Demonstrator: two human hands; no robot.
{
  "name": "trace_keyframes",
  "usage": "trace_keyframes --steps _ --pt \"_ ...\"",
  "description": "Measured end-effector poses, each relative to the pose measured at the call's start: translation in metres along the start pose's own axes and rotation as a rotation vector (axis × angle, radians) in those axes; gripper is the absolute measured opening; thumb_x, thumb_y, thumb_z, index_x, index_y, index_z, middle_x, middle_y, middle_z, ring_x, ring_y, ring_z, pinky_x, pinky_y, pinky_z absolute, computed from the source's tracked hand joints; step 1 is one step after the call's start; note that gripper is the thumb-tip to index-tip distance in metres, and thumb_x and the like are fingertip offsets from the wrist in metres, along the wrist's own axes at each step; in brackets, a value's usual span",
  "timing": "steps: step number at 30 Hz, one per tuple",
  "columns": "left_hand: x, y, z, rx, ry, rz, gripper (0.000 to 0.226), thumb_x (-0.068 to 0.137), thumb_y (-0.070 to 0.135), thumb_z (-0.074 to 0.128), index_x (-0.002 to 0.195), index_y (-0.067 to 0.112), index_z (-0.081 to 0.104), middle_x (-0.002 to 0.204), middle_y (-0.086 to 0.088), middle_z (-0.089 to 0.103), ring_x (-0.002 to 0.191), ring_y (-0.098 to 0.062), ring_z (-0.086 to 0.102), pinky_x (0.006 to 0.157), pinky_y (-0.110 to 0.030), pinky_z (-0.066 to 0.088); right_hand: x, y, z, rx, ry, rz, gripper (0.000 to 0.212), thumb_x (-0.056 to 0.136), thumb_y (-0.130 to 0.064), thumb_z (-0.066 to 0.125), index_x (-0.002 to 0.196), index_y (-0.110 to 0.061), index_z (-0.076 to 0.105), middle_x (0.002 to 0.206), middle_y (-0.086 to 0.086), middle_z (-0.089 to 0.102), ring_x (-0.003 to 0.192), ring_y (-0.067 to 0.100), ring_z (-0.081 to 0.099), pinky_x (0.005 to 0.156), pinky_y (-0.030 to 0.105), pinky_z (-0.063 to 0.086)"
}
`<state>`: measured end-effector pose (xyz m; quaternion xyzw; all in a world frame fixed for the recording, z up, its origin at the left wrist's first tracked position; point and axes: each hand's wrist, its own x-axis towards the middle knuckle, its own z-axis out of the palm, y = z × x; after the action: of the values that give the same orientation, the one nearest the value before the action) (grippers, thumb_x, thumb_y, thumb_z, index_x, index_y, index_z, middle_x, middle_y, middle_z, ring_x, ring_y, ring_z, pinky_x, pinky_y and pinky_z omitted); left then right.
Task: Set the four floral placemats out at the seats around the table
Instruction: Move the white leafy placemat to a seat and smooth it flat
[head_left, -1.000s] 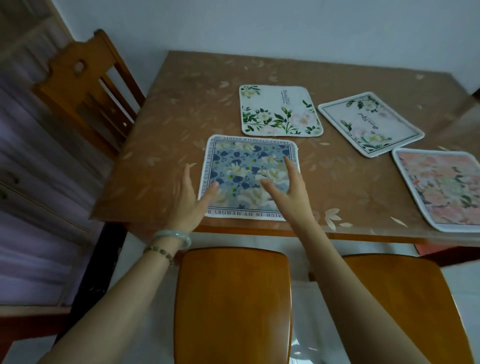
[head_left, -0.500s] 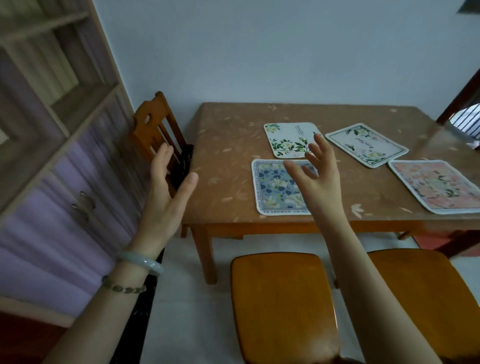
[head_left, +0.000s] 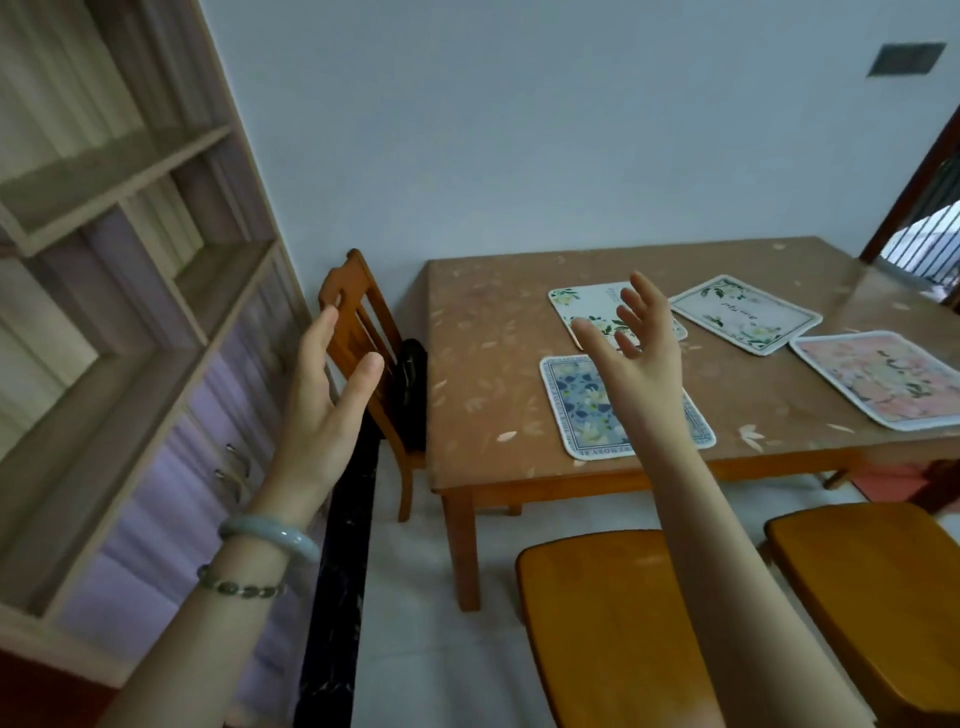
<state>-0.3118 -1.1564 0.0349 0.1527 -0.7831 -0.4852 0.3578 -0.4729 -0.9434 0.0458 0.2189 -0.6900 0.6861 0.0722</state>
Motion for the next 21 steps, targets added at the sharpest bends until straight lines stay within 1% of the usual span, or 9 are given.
trace_keyframes --steps 3,6,9,11,12,15,17,19,21 --pt "0.019 -0.009 0.011 -0.014 -0.054 0.009 0.087 0.078 0.066 0.045 0.151 0.024 0.023 0.157 0.01 0.023 0.141 0.004 0.021 0.1 0.004 0.018 0.01 0.007 0.006 -0.017 0.032 0.01 0.064 0.085 -0.03 0.07 0.14 -0.028 0.038 0.134 -0.009 0.046 0.124 0.004 0.045 0.096 0.016 0.038" --pt "0.044 -0.023 0.017 -0.039 -0.094 0.017 0.085 0.079 0.066 0.044 0.151 0.027 0.022 0.157 0.012 0.023 0.14 0.005 0.021 0.097 0.006 0.019 0.024 0.016 0.016 -0.045 0.057 0.005 0.064 0.085 -0.031 0.07 0.14 -0.028 0.039 0.133 -0.011 0.046 0.125 0.006 0.045 0.097 0.017 0.038" --pt "0.084 -0.046 0.021 -0.088 -0.077 0.004 0.082 0.079 0.066 0.045 0.149 0.029 0.025 0.156 0.011 0.026 0.138 0.005 0.025 0.102 -0.001 0.022 0.051 0.028 0.03 -0.069 0.065 -0.011 0.066 0.085 -0.033 0.07 0.141 -0.027 0.037 0.138 -0.007 0.045 0.128 0.007 0.043 0.103 0.024 0.038" --pt "0.114 -0.063 0.028 -0.104 -0.076 0.006 0.081 0.078 0.069 0.046 0.147 0.03 0.029 0.155 0.01 0.029 0.139 0.003 0.027 0.108 -0.013 0.024 0.075 0.039 0.04 -0.083 0.077 -0.024 0.067 0.084 -0.035 0.07 0.142 -0.026 0.037 0.142 -0.004 0.044 0.129 0.007 0.043 0.103 0.026 0.038" --pt "0.132 -0.071 0.033 -0.108 -0.093 0.017 0.082 0.078 0.073 0.046 0.146 0.031 0.03 0.154 0.01 0.03 0.138 0.003 0.028 0.108 -0.014 0.025 0.088 0.046 0.046 -0.085 0.094 -0.027 0.068 0.083 -0.035 0.07 0.142 -0.025 0.037 0.143 -0.004 0.045 0.129 0.006 0.042 0.103 0.024 0.037" --pt "0.182 -0.09 0.048 -0.11 -0.164 0.031 0.09 0.072 0.081 0.045 0.147 0.032 0.029 0.154 0.011 0.028 0.137 0.005 0.027 0.098 0.001 0.025 0.127 0.062 0.063 -0.089 0.151 -0.012 0.069 0.084 -0.035 0.07 0.143 -0.023 0.037 0.143 -0.003 0.044 0.13 0.006 0.042 0.103 0.023 0.036" --pt "0.22 -0.099 0.059 -0.101 -0.192 0.026 0.092 0.072 0.081 0.045 0.148 0.03 0.028 0.154 0.011 0.028 0.136 0.006 0.028 0.097 0.0 0.025 0.152 0.072 0.072 -0.09 0.191 0.016 0.069 0.084 -0.034 0.07 0.143 -0.022 0.036 0.144 -0.002 0.045 0.13 0.006 0.042 0.105 0.026 0.036" --pt "0.253 -0.104 0.067 -0.089 -0.193 0.048 0.085 0.077 0.074 0.044 0.148 0.028 0.029 0.153 0.012 0.029 0.133 0.007 0.03 0.094 0.004 0.026 0.175 0.077 0.08 -0.096 0.223 0.03 0.068 0.084 -0.031 0.07 0.143 -0.022 0.036 0.143 -0.001 0.045 0.131 0.008 0.042 0.108 0.029 0.036" --pt "0.279 -0.108 0.073 -0.076 -0.186 0.058 0.074 0.086 0.064 0.044 0.147 0.026 0.031 0.152 0.01 0.03 0.134 0.001 0.032 0.086 0.009 0.026 0.193 0.08 0.085 -0.107 0.231 0.037 0.067 0.085 -0.03 0.07 0.142 -0.022 0.037 0.143 -0.001 0.045 0.131 0.008 0.042 0.108 0.029 0.036"
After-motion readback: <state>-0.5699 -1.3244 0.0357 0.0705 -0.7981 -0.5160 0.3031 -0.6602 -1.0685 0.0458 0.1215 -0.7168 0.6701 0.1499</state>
